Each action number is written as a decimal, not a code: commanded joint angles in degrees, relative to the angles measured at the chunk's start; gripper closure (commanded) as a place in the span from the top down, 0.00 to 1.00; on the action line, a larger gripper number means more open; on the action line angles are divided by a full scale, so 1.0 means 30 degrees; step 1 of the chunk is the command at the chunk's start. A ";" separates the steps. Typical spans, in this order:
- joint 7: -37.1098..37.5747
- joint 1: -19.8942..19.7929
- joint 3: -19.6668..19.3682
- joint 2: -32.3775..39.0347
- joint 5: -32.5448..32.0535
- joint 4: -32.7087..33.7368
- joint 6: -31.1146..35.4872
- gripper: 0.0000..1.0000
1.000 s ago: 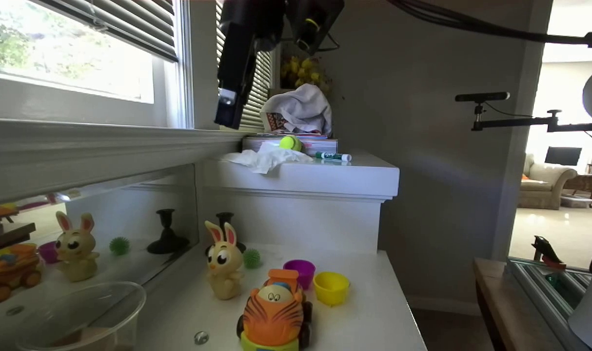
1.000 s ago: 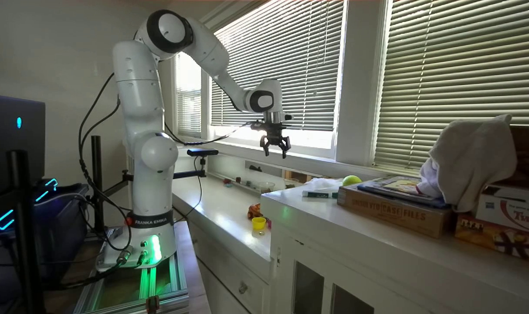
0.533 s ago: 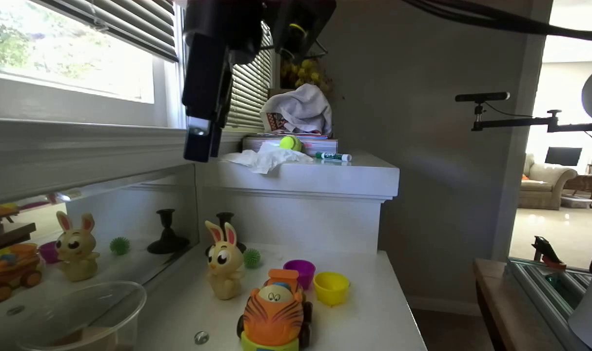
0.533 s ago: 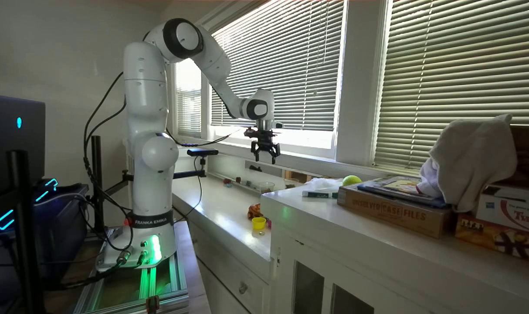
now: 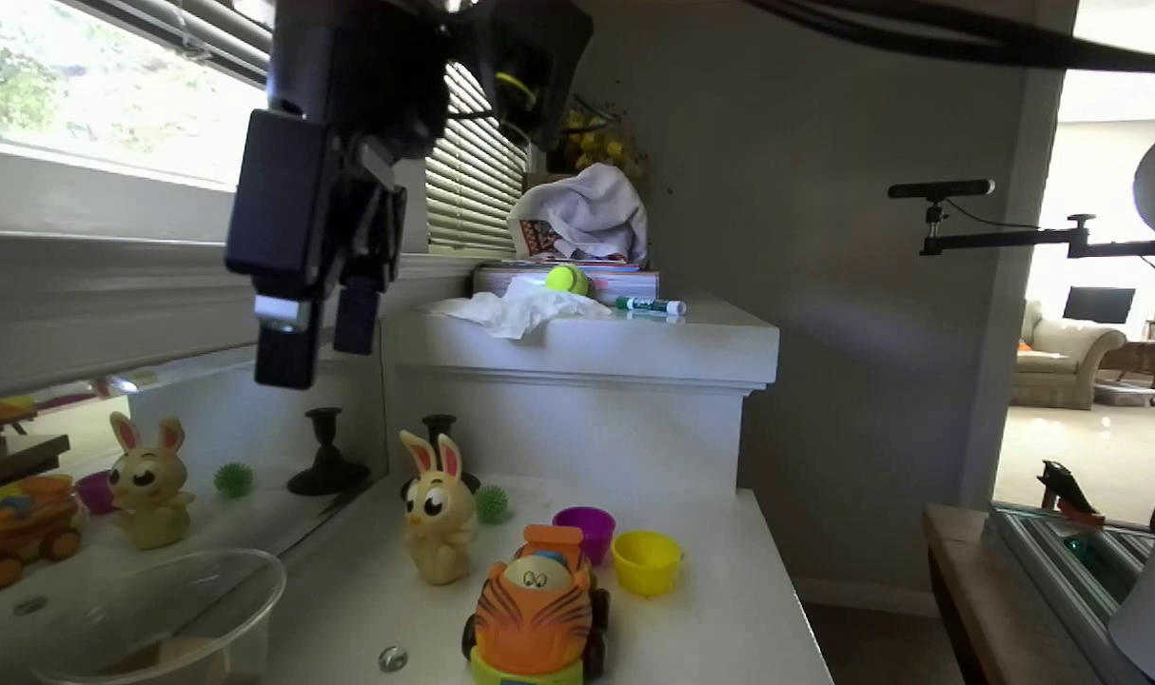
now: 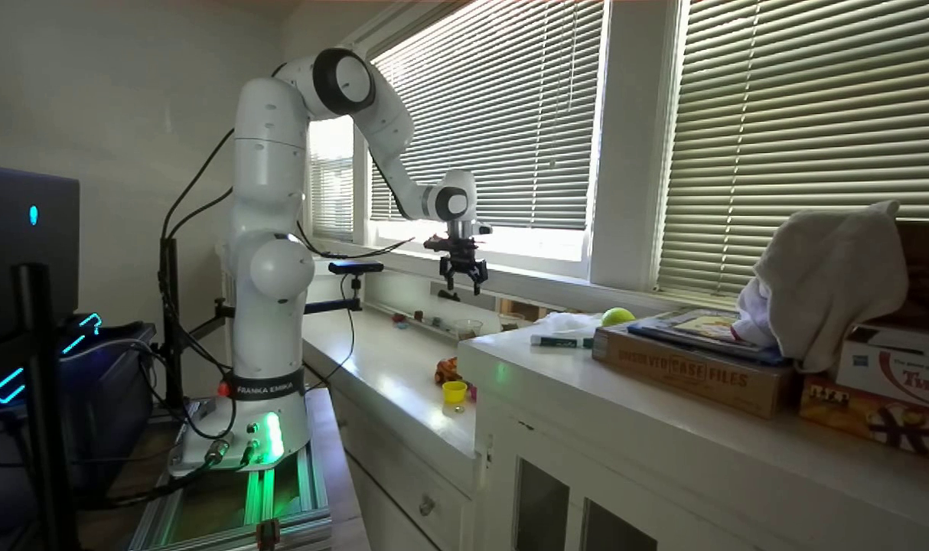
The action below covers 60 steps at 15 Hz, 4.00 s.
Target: Remove the yellow object from the bowl
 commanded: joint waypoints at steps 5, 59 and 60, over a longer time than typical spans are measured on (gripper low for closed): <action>0.0865 0.0433 0.0093 0.2505 -0.0882 0.0532 0.5006 1.00; 0.1129 0.1078 -0.0322 0.7705 -0.0217 0.3282 0.5655 0.48; 0.1162 0.1153 -0.0378 0.7805 -0.0325 0.3373 0.5658 0.47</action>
